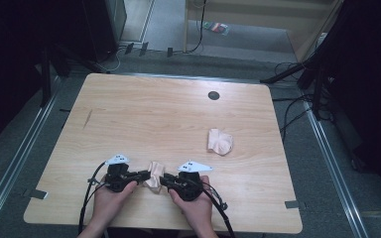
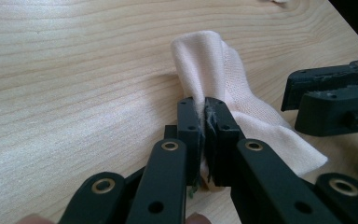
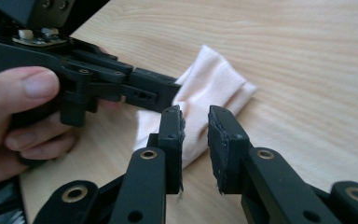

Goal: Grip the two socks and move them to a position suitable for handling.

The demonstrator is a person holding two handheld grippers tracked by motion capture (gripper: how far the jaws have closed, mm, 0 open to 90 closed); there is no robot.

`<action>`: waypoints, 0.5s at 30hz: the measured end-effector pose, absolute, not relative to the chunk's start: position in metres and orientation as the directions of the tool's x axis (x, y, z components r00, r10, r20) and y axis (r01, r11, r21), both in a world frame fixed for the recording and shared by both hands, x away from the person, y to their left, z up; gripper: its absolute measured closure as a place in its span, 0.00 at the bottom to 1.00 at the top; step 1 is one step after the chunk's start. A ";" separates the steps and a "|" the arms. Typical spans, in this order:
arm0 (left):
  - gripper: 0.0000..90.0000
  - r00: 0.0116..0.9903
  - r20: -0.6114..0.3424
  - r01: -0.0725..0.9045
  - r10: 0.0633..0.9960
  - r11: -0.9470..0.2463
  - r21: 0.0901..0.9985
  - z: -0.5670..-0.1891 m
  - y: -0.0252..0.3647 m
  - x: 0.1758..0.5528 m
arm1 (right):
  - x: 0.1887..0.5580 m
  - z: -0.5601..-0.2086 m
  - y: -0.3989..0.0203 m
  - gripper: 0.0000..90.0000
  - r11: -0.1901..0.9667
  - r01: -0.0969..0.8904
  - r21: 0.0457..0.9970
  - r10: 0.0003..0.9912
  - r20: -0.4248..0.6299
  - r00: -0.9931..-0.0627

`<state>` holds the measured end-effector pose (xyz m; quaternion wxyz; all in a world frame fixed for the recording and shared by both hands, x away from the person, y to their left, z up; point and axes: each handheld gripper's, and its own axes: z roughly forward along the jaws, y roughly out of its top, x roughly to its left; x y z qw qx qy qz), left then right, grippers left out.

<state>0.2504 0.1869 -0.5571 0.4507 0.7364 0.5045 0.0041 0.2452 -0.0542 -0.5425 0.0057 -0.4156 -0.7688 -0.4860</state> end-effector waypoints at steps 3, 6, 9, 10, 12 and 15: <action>0.95 0.491 -0.445 0.737 0.749 -0.085 0.670 -0.557 0.187 0.250 | 0.244 -0.544 -0.052 0.78 0.178 0.658 0.731 0.643 0.420 -0.640; 0.95 0.491 -0.441 0.735 0.751 -0.086 0.672 -0.557 0.187 0.250 | 0.245 -0.546 -0.050 0.78 0.181 0.673 0.717 0.642 0.432 -0.633; 0.94 0.490 -0.440 0.733 0.752 -0.083 0.675 -0.557 0.186 0.250 | 0.246 -0.551 -0.046 0.94 0.196 0.693 0.693 0.630 0.452 -0.631; 0.94 0.488 -0.445 0.735 0.751 -0.079 0.673 -0.557 0.186 0.250 | 0.245 -0.551 -0.046 0.97 0.201 0.689 0.697 0.633 0.444 -0.634; 0.90 0.489 -0.451 0.734 0.746 -0.072 0.676 -0.557 0.187 0.250 | 0.245 -0.550 -0.047 0.98 0.204 0.679 0.705 0.630 0.436 -0.642; 0.79 0.500 -0.462 0.724 0.732 -0.060 0.687 -0.556 0.190 0.251 | 0.243 -0.545 -0.049 0.99 0.217 0.655 0.724 0.629 0.410 -0.661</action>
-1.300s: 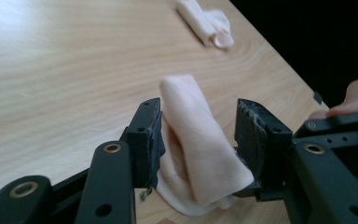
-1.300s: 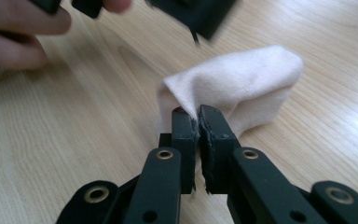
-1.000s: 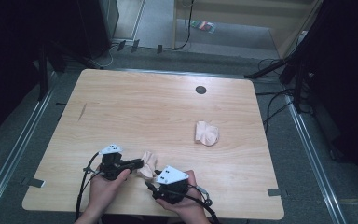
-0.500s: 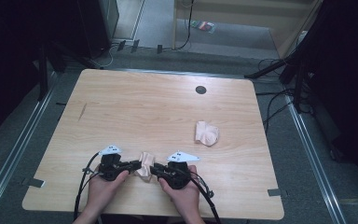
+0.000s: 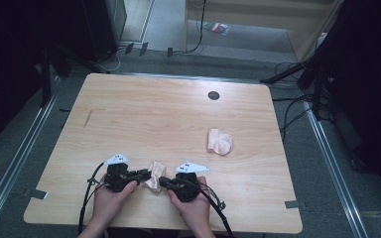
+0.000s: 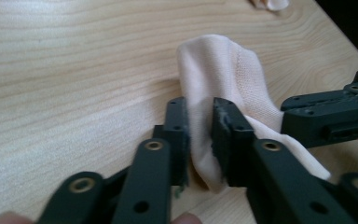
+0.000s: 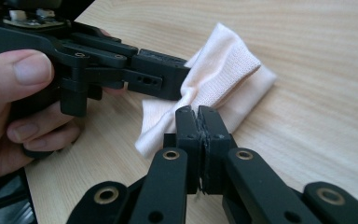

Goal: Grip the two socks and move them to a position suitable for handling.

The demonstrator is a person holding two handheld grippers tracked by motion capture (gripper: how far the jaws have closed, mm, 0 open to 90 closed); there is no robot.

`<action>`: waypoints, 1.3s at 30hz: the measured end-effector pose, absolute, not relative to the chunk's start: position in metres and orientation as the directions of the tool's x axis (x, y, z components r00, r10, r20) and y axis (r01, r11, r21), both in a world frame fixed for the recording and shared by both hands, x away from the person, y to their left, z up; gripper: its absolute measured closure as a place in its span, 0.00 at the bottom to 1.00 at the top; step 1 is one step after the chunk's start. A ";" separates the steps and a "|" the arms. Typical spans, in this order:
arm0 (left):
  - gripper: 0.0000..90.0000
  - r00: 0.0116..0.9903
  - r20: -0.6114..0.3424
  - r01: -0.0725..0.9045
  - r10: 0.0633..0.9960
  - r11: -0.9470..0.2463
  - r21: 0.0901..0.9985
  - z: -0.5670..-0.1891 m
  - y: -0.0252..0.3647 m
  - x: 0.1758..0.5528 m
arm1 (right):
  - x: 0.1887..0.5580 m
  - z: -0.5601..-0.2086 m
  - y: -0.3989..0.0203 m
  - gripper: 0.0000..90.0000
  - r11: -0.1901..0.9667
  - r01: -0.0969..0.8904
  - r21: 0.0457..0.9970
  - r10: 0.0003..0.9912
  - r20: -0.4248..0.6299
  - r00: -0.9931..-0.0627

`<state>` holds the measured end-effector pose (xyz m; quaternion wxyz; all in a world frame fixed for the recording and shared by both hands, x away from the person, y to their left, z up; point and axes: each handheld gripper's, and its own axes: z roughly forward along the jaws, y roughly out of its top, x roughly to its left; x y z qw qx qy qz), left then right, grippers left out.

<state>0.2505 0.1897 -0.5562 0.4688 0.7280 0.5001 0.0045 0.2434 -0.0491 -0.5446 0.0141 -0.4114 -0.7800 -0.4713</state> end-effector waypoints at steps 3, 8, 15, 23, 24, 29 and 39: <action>0.70 0.511 -0.479 0.704 0.713 -0.027 0.710 -0.553 0.195 0.250 | 0.241 -0.533 -0.057 0.99 0.216 0.632 0.744 0.630 0.388 -0.673; 0.69 0.504 -0.483 0.691 0.716 0.002 0.723 -0.549 0.201 0.251 | 0.242 -0.513 -0.086 0.99 0.212 0.600 0.771 0.652 0.346 -0.675; 0.68 0.502 -0.465 0.686 0.729 -0.008 0.728 -0.550 0.196 0.252 | 0.242 -0.506 -0.114 0.99 0.257 0.604 0.755 0.662 0.317 -0.679; 0.67 0.545 -0.406 0.680 0.734 -0.104 0.725 -0.550 0.167 0.259 | 0.241 -0.513 -0.139 0.99 0.264 0.629 0.731 0.689 0.314 -0.654; 0.67 0.550 -0.399 0.678 0.734 -0.112 0.727 -0.550 0.164 0.260 | 0.241 -0.515 -0.140 0.99 0.264 0.628 0.732 0.689 0.312 -0.654; 0.63 0.592 -0.334 0.641 0.733 -0.177 0.747 -0.548 0.145 0.262 | 0.239 -0.519 -0.144 0.99 0.276 0.628 0.728 0.701 0.294 -0.649; 0.99 0.626 -0.224 0.602 0.747 -0.280 0.748 -0.548 0.129 0.264 | 0.234 -0.518 -0.156 0.99 0.258 0.633 0.730 0.725 0.287 -0.626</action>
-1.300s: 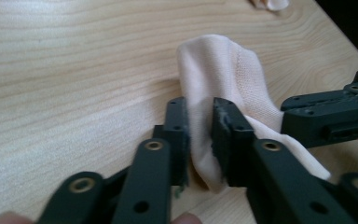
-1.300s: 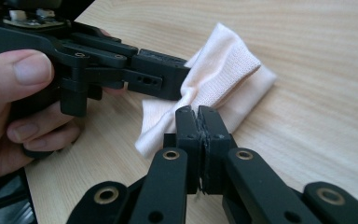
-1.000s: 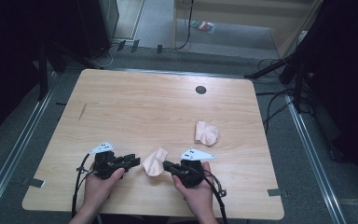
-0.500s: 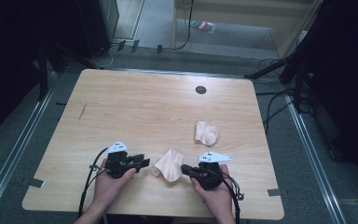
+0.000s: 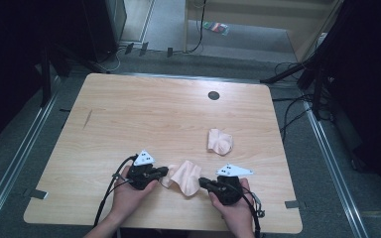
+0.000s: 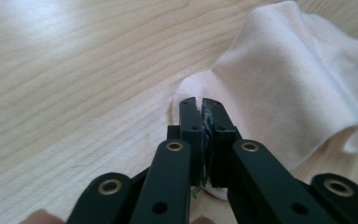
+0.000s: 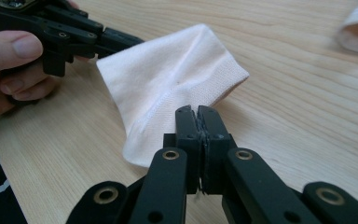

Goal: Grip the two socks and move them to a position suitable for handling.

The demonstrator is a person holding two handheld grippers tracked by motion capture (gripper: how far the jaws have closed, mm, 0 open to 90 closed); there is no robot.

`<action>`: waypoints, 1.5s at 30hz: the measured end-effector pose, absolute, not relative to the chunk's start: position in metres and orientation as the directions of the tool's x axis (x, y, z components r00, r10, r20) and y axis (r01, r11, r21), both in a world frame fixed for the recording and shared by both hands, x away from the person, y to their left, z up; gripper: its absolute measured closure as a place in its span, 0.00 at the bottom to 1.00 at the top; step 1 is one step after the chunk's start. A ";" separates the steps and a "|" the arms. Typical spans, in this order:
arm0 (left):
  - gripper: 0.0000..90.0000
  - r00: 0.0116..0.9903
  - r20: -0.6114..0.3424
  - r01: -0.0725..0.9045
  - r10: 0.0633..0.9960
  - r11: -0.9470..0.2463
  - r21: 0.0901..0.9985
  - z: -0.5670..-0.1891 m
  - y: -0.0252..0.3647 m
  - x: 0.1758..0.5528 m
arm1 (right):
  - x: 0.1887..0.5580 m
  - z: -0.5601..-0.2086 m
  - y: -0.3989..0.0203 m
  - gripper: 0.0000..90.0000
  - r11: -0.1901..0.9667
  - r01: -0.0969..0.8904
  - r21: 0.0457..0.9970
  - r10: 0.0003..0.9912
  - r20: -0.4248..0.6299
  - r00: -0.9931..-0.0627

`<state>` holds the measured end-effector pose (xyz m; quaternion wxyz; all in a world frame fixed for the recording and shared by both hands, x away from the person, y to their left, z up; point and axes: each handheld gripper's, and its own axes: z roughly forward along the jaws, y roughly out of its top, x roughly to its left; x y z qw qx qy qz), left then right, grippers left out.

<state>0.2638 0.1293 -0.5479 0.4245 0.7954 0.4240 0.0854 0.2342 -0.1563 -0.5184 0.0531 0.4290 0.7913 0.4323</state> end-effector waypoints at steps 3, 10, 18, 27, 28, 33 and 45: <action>1.00 0.623 -0.213 0.589 0.753 -0.272 0.761 -0.540 0.144 0.264 | 0.233 -0.512 -0.166 0.99 0.243 0.634 0.734 0.744 0.278 -0.607; 1.00 0.596 -0.248 0.609 0.764 -0.228 0.760 -0.534 0.176 0.258 | 0.234 -0.507 -0.169 1.00 0.276 0.623 0.732 0.747 0.244 -0.618; 1.00 0.597 -0.223 0.638 0.771 -0.287 0.714 -0.538 0.193 0.228 | 0.240 -0.509 -0.151 1.00 0.405 0.575 0.711 0.720 0.139 -0.680; 0.68 0.588 -0.298 0.612 0.752 -0.172 0.772 -0.542 0.203 0.220 | 0.252 -0.509 -0.149 0.76 0.357 0.565 0.744 0.707 0.180 -0.684; 0.70 0.588 -0.298 0.612 0.752 -0.172 0.772 -0.542 0.203 0.220 | 0.252 -0.509 -0.149 0.76 0.357 0.565 0.744 0.707 0.180 -0.684; 0.73 0.561 -0.306 0.608 0.769 -0.132 0.783 -0.545 0.205 0.224 | 0.251 -0.507 -0.146 0.76 0.328 0.527 0.784 0.740 0.134 -0.659; 0.54 0.485 -0.342 0.523 0.805 0.047 0.851 -0.548 0.237 0.248 | 0.294 -0.503 -0.180 0.63 0.106 0.542 0.834 0.925 0.116 -0.361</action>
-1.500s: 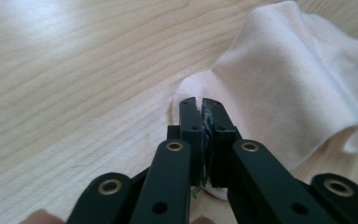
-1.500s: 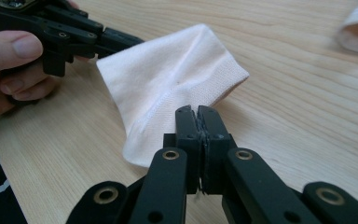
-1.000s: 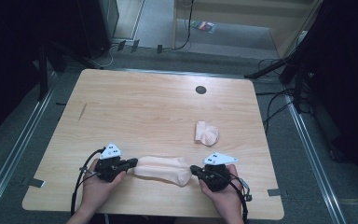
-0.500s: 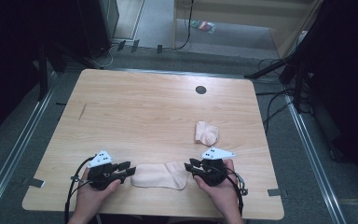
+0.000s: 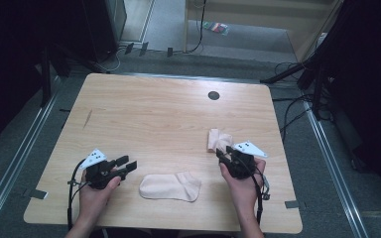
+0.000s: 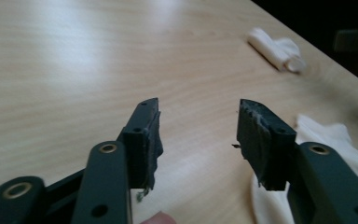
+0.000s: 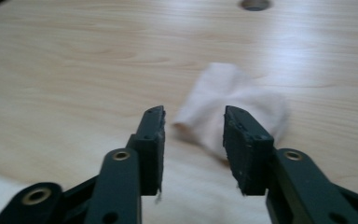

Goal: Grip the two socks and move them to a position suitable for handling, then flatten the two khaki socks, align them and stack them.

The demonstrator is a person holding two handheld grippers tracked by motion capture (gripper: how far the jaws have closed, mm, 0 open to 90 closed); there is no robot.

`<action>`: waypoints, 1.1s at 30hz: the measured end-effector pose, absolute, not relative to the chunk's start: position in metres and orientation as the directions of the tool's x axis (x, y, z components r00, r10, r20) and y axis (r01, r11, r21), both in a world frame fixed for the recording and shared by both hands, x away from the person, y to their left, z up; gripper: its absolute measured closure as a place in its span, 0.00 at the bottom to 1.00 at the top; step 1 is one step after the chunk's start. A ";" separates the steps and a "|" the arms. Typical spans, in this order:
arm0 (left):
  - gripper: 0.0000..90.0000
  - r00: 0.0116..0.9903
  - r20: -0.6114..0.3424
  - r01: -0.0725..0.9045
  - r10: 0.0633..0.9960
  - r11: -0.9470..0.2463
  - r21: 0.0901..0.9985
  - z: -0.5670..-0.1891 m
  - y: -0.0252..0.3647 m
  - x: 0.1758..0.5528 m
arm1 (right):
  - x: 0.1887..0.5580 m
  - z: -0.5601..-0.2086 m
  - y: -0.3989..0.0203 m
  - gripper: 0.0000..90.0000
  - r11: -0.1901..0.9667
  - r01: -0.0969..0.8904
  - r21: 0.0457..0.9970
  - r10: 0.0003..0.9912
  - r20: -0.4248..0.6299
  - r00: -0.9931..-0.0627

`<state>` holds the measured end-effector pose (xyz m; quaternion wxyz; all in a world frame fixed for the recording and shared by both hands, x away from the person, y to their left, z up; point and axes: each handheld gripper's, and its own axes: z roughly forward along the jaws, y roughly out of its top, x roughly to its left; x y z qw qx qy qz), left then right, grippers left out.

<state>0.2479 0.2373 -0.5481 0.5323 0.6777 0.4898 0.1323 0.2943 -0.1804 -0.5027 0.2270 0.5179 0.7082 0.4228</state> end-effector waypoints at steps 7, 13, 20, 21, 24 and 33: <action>0.42 0.432 -0.341 0.470 0.835 0.114 0.875 -0.550 0.248 0.251 | 0.341 -0.524 -0.193 0.47 -0.021 0.602 0.798 0.972 0.157 -0.174; 0.41 0.418 -0.340 0.484 0.842 0.110 0.868 -0.552 0.246 0.252 | 0.356 -0.534 -0.188 0.49 -0.063 0.650 0.757 0.971 0.198 -0.136; 0.41 0.416 -0.341 0.486 0.843 0.111 0.867 -0.552 0.246 0.253 | 0.354 -0.531 -0.183 0.99 -0.058 0.649 0.759 0.954 0.234 -0.189; 0.41 0.415 -0.340 0.487 0.844 0.109 0.867 -0.552 0.246 0.253 | 0.351 -0.527 -0.182 0.99 -0.065 0.633 0.771 0.947 0.249 -0.205; 0.42 0.414 -0.334 0.489 0.847 0.103 0.866 -0.552 0.245 0.253 | 0.345 -0.513 -0.174 0.99 -0.077 0.602 0.795 0.927 0.279 -0.251; 0.42 0.416 -0.336 0.492 0.845 0.101 0.865 -0.552 0.245 0.253 | 0.331 -0.473 -0.135 1.00 -0.095 0.550 0.830 0.853 0.353 -0.385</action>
